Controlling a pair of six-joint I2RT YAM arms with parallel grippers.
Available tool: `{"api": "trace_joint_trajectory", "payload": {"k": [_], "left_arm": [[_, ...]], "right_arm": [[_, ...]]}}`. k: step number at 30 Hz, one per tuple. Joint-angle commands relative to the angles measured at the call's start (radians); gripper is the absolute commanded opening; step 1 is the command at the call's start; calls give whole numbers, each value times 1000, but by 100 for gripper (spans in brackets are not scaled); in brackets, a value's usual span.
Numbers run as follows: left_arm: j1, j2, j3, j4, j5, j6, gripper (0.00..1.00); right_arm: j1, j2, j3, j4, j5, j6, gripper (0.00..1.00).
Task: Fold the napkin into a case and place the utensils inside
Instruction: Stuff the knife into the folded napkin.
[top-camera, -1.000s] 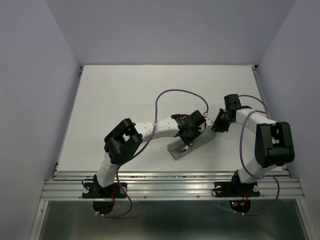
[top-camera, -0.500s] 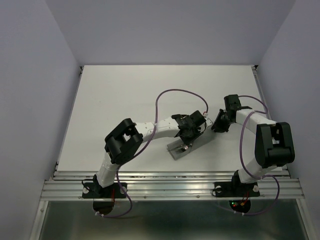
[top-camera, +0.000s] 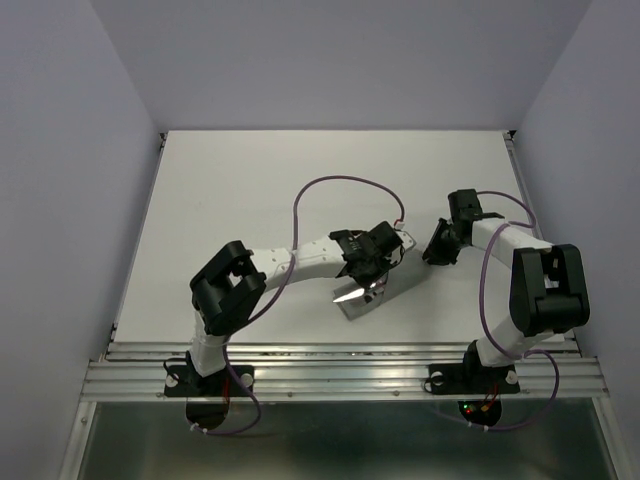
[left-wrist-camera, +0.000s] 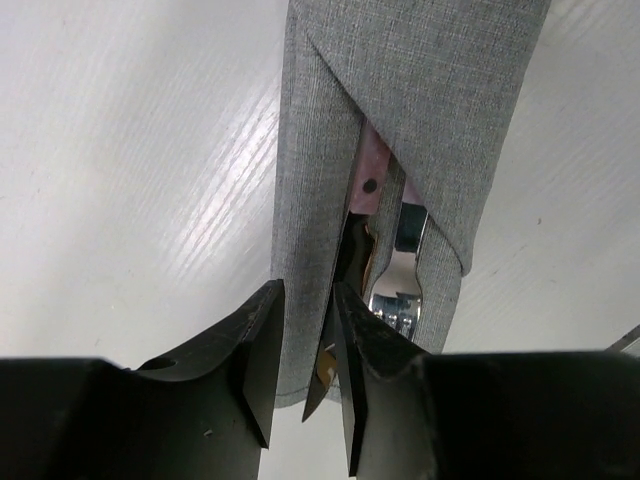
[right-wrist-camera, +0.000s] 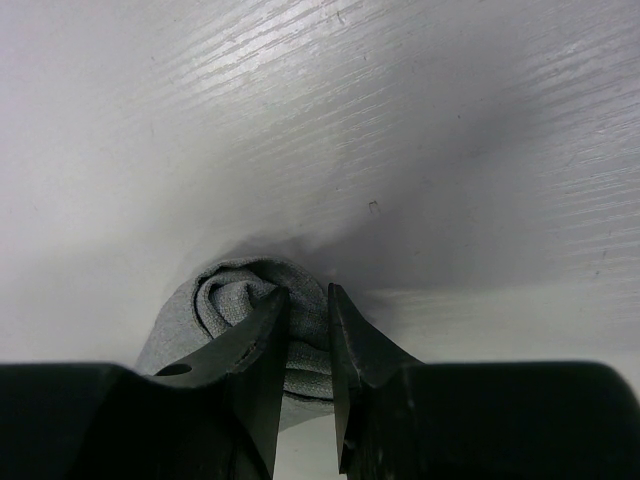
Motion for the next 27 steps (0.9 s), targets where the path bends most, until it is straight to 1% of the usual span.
{"api": "trace_joint_trajectory", "payload": {"k": [1, 5, 6, 7, 8, 9, 11, 12, 14, 16, 27], "left_arm": [[-2, -109, -34, 2, -23, -35, 38], [-4, -135, -77, 1, -14, -32, 36], [-5, -136, -86, 7, -11, -29, 25], [-7, -135, -94, 10, -6, -26, 19], [-8, -133, -106, 14, -4, -19, 16], [-20, -133, -111, 17, -12, -16, 15], [-30, -130, -129, 33, -47, -16, 17], [-31, -130, -134, 39, -55, -25, 24], [-31, -121, -139, 56, -72, -38, 34], [-31, -112, -136, 57, -69, -44, 38], [-42, -66, -145, 68, -47, -30, 42]], "right_arm": [[-5, -29, -1, 14, -16, -1, 28], [-5, -27, -6, 19, -19, 2, 28], [-5, -27, -9, 22, -21, 2, 28], [-5, -27, -9, 22, -23, 2, 28], [-5, -27, -10, 24, -26, 0, 28], [-5, -26, -10, 24, -26, 0, 28], [-5, -27, -7, 21, -26, -1, 28], [-5, -27, -6, 22, -26, -3, 28], [-5, -30, -6, 21, -26, -3, 28], [-5, -30, -3, 19, -26, -3, 28], [-5, -34, -6, 10, -21, -7, 28]]}}
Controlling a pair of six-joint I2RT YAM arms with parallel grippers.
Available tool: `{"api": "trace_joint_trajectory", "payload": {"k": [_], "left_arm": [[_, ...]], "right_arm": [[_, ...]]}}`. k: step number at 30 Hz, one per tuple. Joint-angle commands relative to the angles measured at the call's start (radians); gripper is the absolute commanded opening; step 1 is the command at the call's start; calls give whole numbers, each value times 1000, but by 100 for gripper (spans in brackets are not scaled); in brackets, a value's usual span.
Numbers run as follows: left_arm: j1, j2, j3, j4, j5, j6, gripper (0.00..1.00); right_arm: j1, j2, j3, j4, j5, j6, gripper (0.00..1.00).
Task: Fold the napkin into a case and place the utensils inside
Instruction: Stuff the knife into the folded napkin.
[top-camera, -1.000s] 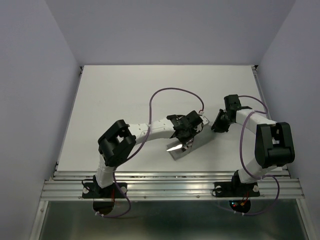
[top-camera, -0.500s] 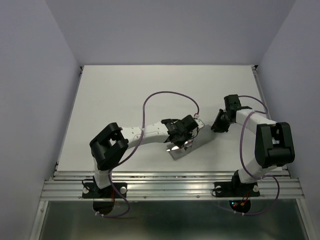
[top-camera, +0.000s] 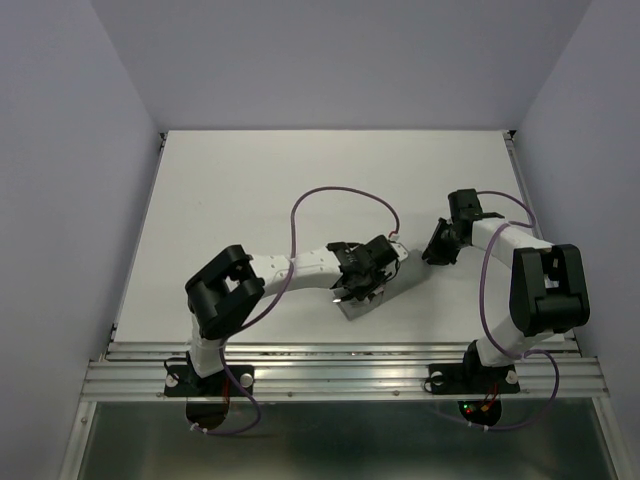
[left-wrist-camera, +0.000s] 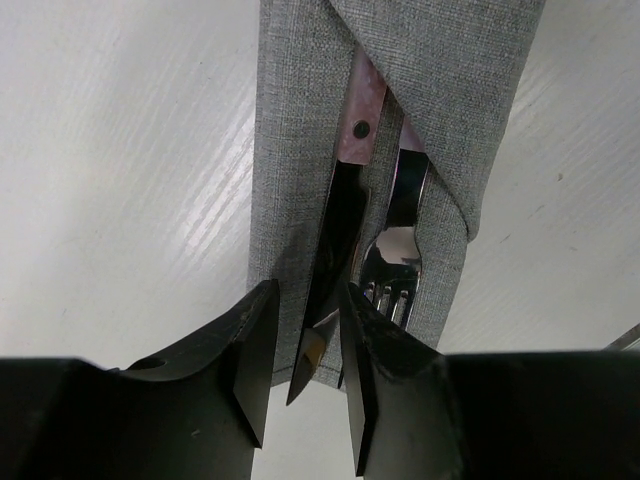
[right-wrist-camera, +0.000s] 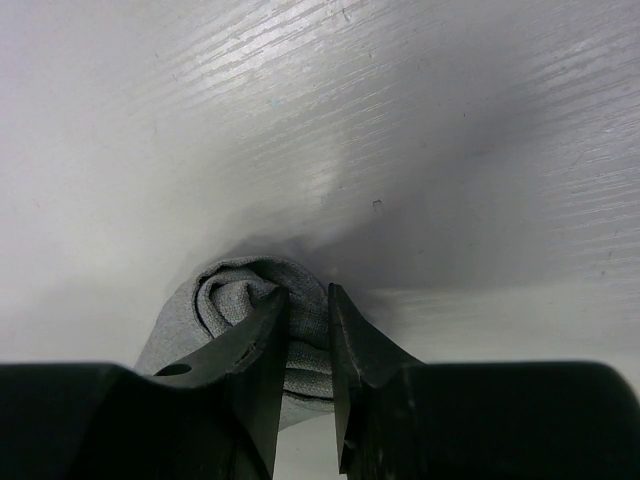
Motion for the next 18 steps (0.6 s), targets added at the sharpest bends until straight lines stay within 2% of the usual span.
{"api": "trace_joint_trajectory", "payload": {"k": [1, 18], "left_arm": [[-13, 5, -13, 24, -17, 2, 42], [-27, 71, -27, 44, -33, 6, 45]], "right_arm": [[-5, -34, -7, 11, -12, -7, 28], [-5, -20, -3, 14, -18, -5, 28]]}}
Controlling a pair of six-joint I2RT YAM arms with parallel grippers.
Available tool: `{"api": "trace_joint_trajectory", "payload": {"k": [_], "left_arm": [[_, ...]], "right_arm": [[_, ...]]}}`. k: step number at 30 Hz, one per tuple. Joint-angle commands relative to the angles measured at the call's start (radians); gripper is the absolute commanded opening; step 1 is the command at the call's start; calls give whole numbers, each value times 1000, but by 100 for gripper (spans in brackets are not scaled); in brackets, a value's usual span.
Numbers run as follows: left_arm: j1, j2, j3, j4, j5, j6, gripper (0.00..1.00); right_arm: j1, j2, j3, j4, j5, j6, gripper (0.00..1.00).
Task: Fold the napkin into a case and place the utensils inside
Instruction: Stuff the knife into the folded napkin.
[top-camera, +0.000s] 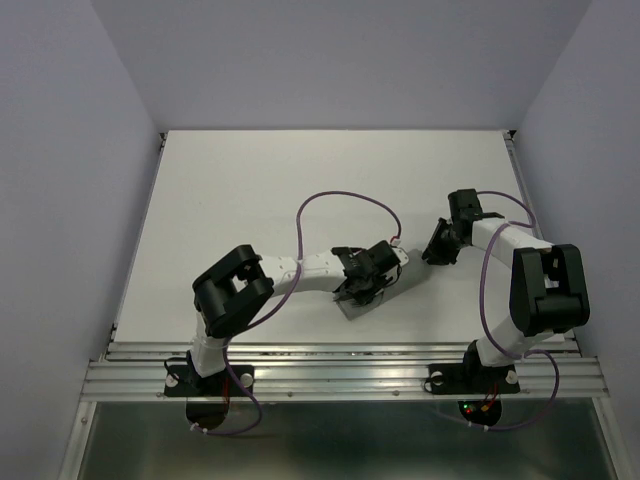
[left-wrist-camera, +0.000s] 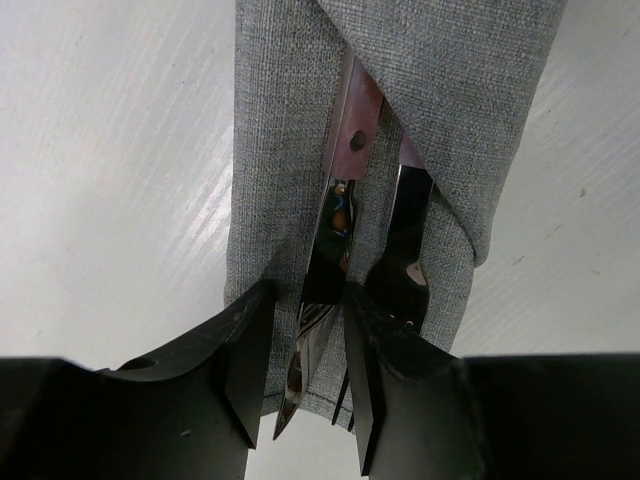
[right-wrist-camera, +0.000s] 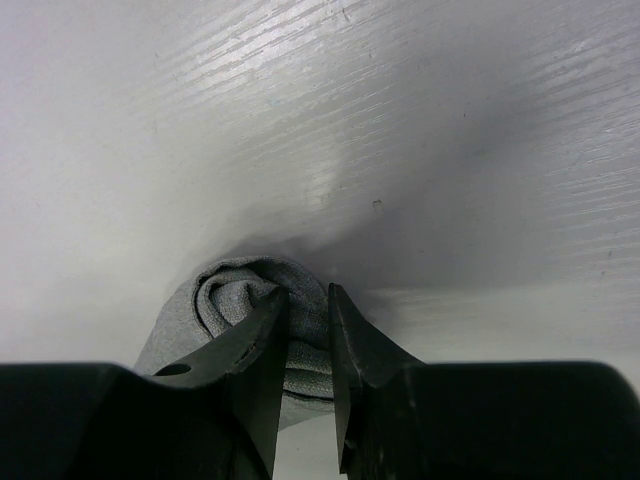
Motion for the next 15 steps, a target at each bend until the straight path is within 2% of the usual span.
{"api": "trace_joint_trajectory", "payload": {"k": [1, 15], "left_arm": [[-14, 26, -9, 1, -20, 8, 45], [-24, 5, 22, -34, -55, 3, 38]], "right_arm": [[-5, -20, -3, 14, -18, -5, 28], [-5, -27, -4, 14, -19, -7, 28]]}}
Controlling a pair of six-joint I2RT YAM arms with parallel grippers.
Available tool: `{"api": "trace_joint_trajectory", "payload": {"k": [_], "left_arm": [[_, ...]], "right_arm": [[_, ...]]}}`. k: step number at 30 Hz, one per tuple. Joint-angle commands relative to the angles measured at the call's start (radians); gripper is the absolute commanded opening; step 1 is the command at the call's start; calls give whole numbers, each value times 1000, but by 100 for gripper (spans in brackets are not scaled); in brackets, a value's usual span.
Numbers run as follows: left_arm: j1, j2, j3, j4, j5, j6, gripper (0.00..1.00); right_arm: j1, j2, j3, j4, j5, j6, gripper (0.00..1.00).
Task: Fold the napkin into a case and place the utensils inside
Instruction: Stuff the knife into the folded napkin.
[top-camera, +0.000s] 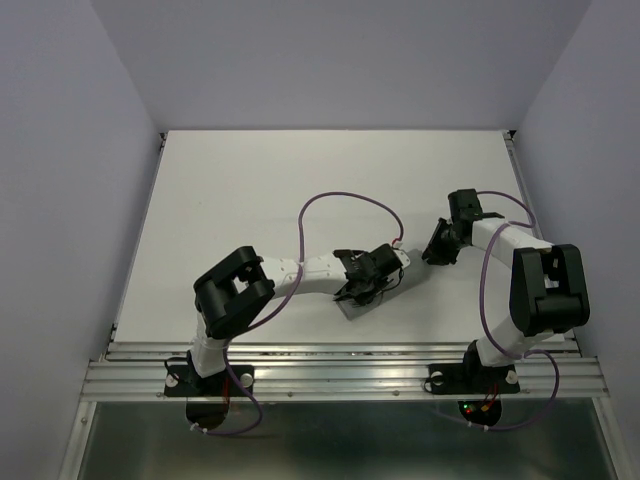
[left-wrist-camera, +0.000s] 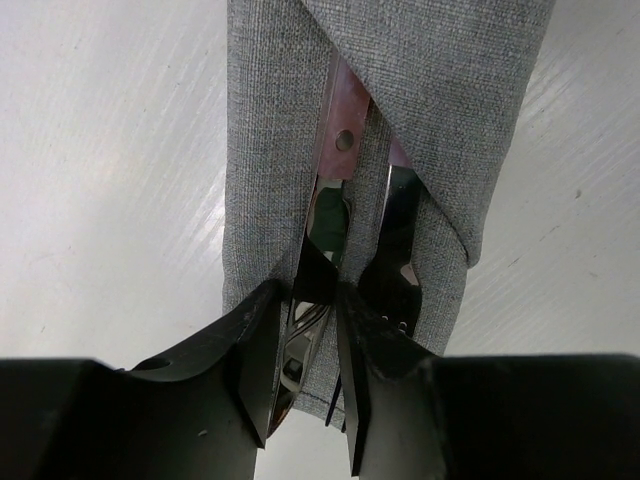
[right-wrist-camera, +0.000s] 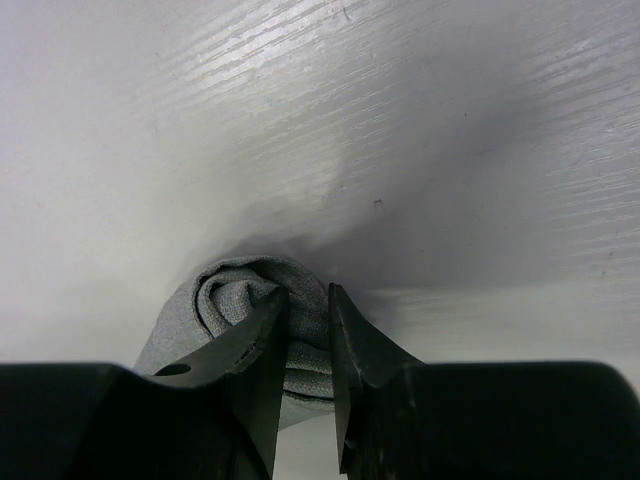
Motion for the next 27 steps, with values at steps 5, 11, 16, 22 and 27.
{"api": "trace_joint_trajectory", "payload": {"k": [5, 11, 16, 22, 27], "left_arm": [[-5, 0, 30, -33, 3, -8, 35], [-4, -4, 38, -33, 1, -17, 29], [-5, 3, 58, -33, 18, -20, 28], [-5, 31, 92, -43, 33, -12, 27], [-4, 43, 110, -44, 69, -2, 26]], "right_arm": [[-5, -29, -10, 16, -19, -5, 28], [-5, -37, -10, 16, -19, -5, 28], [-5, -38, -16, 17, -24, -2, 28], [-5, -41, -21, 20, -28, -1, 28], [-5, -43, -23, 20, -28, -2, 28]]}}
